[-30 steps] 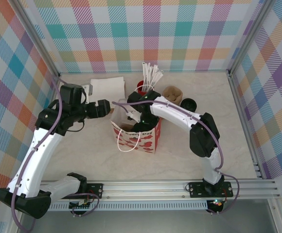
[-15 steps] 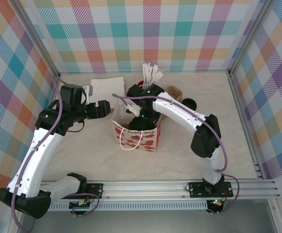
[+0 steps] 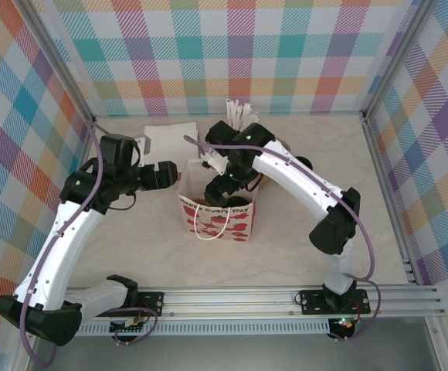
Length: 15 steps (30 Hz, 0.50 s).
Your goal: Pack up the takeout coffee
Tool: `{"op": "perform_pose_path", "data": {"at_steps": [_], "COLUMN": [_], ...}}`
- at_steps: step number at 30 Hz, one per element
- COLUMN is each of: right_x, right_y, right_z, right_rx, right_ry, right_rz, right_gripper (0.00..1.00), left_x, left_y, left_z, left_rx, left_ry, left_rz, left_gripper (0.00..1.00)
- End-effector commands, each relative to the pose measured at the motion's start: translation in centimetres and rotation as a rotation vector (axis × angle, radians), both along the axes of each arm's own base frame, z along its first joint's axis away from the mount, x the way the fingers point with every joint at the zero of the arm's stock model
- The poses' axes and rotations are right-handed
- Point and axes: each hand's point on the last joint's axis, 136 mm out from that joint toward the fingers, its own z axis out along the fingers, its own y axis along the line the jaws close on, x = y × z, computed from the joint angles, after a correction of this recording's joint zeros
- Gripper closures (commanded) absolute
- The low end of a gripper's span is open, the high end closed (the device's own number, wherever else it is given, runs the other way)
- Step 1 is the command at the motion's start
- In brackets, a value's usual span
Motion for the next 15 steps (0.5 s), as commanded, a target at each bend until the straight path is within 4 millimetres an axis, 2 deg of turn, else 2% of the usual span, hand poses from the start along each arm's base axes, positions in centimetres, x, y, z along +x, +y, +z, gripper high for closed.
{"op": "perform_pose_path", "data": {"at_steps": [1, 9, 15], "right_x": [-0.4, -0.3, 0.2], "right_y": [-1.2, -1.3, -1.6], "right_z": [2.2, 4.5, 7.9], "right_rx": [0.001, 0.042, 0.113], "right_ry": [-0.018, -0.057, -0.115], "right_rz": [-0.036, -0.055, -0.092], "right_gripper": [0.00, 0.00, 0.00], "left_x": [0.2, 0.1, 0.1], "left_y": [-0.5, -0.6, -0.9], "left_z": [-0.1, -0.4, -0.3], "left_rx": [-0.014, -0.018, -0.038], "left_ry": [-0.013, -0.006, -0.012], "left_rz": [-0.022, -0.022, -0.030], "left_gripper": [0.09, 0.08, 0.08]}}
